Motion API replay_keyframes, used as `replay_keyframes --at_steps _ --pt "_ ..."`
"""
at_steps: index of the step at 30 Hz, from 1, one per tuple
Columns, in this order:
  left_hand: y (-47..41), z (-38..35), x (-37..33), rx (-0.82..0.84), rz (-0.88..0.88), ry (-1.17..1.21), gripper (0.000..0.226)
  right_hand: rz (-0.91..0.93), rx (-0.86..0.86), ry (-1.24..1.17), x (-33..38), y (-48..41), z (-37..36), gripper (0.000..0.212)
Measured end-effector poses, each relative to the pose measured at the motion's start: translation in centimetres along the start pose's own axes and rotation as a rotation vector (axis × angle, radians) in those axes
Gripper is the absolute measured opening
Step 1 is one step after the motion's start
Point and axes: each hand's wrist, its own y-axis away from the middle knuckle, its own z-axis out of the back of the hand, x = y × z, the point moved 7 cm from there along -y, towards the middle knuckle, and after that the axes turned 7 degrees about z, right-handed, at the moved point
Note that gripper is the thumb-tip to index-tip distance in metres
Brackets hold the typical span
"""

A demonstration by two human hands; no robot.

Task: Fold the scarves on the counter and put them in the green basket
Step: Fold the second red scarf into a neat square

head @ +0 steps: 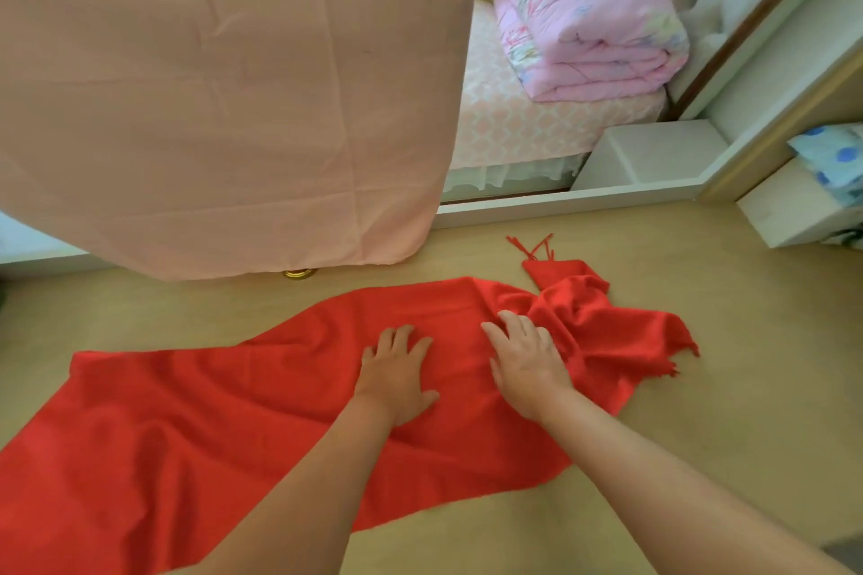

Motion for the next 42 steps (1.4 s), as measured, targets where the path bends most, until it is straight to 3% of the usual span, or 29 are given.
replay_keyframes --at_steps 3,6,10,13,18,25,29,35,42 --pt "0.3 -1.7 -0.5 0.103 -0.039 -0.042 0.108 -0.013 0.185 -0.071 0.7 2.9 -2.9 0.073" --pt "1.4 -1.6 -1.2 0.038 -0.115 -0.022 0.099 -0.116 0.271 -0.028 -1.3 5.3 -3.7 0.078" --pt "3.2 -1.2 -1.7 -0.152 -0.115 -0.043 0.078 -0.32 0.287 0.138 -4.2 7.0 -2.9 0.075" --pt "4.1 -2.9 -2.4 -0.057 -0.063 -0.069 0.088 -0.37 0.213 0.211 -4.1 7.5 -2.0 0.069" --pt "3.9 -4.8 -5.5 0.098 -0.139 -0.072 0.106 -0.104 0.224 -0.092 -0.9 7.7 -4.2 0.072" --pt "3.6 -5.0 -9.9 -0.002 -0.133 -0.032 0.103 -0.332 0.248 -0.037 -10.9 10.5 -4.1 0.075" --pt "3.7 -5.4 -12.7 0.05 -0.137 -0.009 0.096 -0.377 0.258 0.048 -13.8 10.7 -2.7 0.073" --pt "4.3 -1.8 -10.2 -0.112 -0.038 0.151 0.072 -0.166 0.044 0.017 -8.4 7.3 0.4 0.049" --pt "6.6 1.7 0.7 -0.246 0.195 0.216 0.059 0.081 0.004 -0.191 3.1 3.7 2.3 0.049"
